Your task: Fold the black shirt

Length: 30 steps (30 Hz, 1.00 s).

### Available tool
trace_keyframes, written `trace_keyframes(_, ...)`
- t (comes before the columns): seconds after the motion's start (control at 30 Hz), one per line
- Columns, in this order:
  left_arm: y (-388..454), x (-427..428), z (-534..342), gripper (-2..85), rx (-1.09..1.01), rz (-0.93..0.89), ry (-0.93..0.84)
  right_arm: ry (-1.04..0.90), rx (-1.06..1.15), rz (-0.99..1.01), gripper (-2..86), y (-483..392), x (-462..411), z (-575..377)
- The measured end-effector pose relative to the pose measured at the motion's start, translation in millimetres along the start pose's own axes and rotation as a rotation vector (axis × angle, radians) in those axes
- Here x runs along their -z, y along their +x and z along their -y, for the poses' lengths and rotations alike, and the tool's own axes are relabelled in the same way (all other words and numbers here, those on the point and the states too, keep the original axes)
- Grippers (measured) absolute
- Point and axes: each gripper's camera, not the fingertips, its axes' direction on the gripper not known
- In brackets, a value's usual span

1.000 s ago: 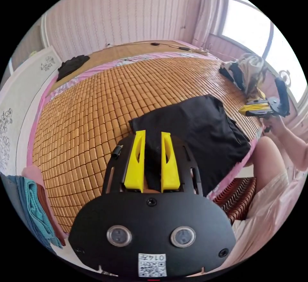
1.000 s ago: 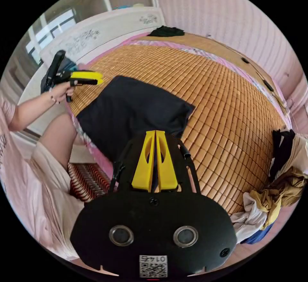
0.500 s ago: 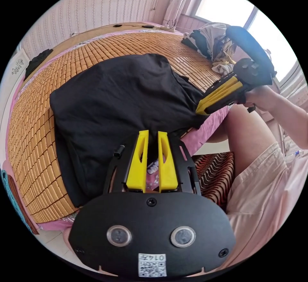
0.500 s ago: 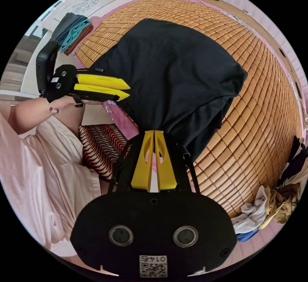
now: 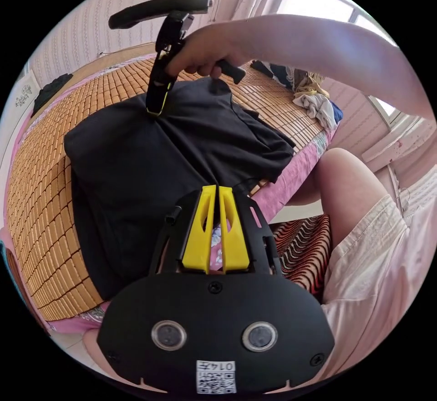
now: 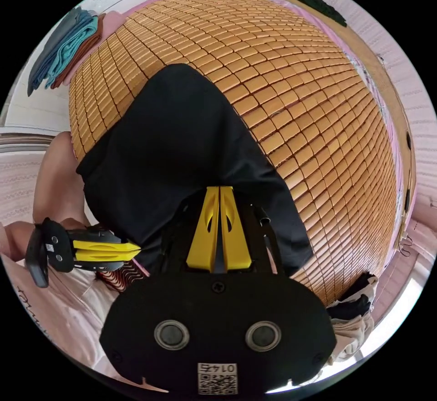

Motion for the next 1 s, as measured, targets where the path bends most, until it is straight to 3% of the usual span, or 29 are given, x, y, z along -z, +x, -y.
trace_keyframes(0.17, -5.4, -11.2, -4.0, -0.9, 0.000, -0.038, -0.003, 0.009, 0.015, -0.049, -0.6, 19.3, 29.4, 21.7)
trace_keyframes(0.4, -1.2, -23.4, -10.1, -0.8, -0.021, -0.017, -0.001, -0.052, -0.007, -0.092, -0.4, 34.8, -15.6, 26.6)
trace_keyframes(0.57, 6.4, -24.5, -19.9, 1.3, -0.070, 0.014, 0.024, 0.345, -0.245, 0.006, -0.3, 57.8, 0.8, -99.9)
trace_keyframes(0.63, 12.9, -17.3, -22.6, 2.9, -0.098, -0.006, 0.085, 0.397, -0.294, 0.037, -0.2, 58.2, -8.7, -160.7)
trace_keyframes(0.73, 31.8, -11.5, -18.9, 6.2, -0.190, -0.006, 0.164, 0.337, -0.439, 0.085, 2.7, 60.6, -45.6, -253.4)
trace_keyframes(0.87, 58.9, -27.3, -6.9, 9.5, -0.279, -0.043, 0.207, 0.277, -0.593, 0.377, 11.6, 55.4, -108.4, -340.1)
trace_keyframes(1.0, 80.1, -55.5, 6.7, 11.5, -0.338, -0.105, 0.124, 0.277, -0.681, 0.349, 10.7, 54.1, -151.6, -373.6)
